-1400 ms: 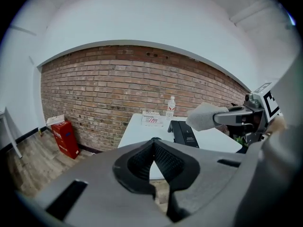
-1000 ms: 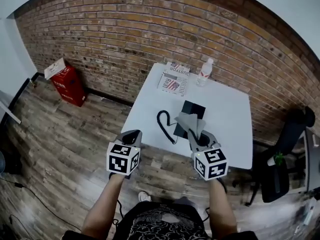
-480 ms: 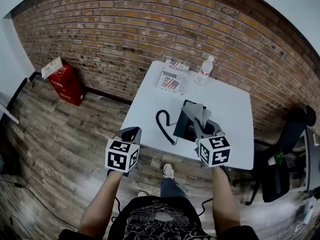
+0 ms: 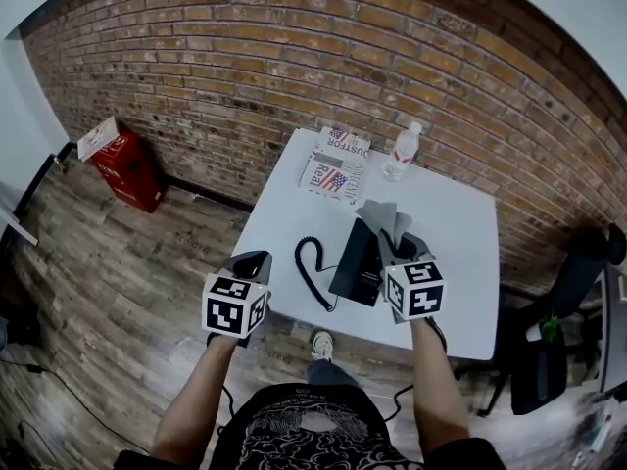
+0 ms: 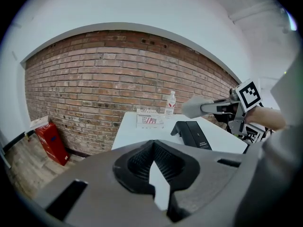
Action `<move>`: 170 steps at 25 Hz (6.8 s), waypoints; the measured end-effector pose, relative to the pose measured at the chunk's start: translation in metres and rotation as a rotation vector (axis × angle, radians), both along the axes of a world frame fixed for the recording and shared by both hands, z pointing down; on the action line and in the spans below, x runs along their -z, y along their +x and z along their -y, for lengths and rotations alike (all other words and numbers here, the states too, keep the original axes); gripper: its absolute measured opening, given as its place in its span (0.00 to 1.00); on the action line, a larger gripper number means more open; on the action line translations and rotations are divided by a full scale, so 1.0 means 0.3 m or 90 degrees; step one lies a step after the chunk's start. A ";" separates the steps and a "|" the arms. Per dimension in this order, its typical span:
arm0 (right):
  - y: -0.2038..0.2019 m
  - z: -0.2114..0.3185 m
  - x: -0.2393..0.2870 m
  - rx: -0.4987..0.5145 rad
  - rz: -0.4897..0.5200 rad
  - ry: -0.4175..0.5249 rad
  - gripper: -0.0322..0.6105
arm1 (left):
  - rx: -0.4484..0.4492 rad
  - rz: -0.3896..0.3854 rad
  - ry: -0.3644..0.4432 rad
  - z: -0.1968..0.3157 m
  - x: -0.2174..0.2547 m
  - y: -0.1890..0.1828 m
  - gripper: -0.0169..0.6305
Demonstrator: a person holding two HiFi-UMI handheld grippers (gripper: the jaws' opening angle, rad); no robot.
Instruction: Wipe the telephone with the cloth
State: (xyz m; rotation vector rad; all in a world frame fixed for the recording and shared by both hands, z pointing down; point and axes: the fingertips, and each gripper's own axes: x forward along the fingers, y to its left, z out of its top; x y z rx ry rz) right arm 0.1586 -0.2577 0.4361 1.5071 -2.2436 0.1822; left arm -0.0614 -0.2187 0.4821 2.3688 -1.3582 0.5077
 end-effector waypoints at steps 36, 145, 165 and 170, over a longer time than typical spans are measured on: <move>-0.078 0.010 -0.264 0.065 -0.017 -0.115 0.06 | 0.006 0.002 -0.025 0.019 -0.052 0.061 0.04; 0.030 0.214 -0.241 0.168 -0.101 -0.222 0.07 | 0.010 0.002 -0.059 0.134 -0.123 0.121 0.04; -0.087 0.264 -0.256 0.223 -0.100 -0.228 0.07 | 0.056 0.004 -0.065 0.122 -0.130 0.054 0.04; -0.133 0.276 -0.254 0.244 -0.116 -0.223 0.07 | 0.069 0.003 -0.065 0.122 -0.127 0.028 0.04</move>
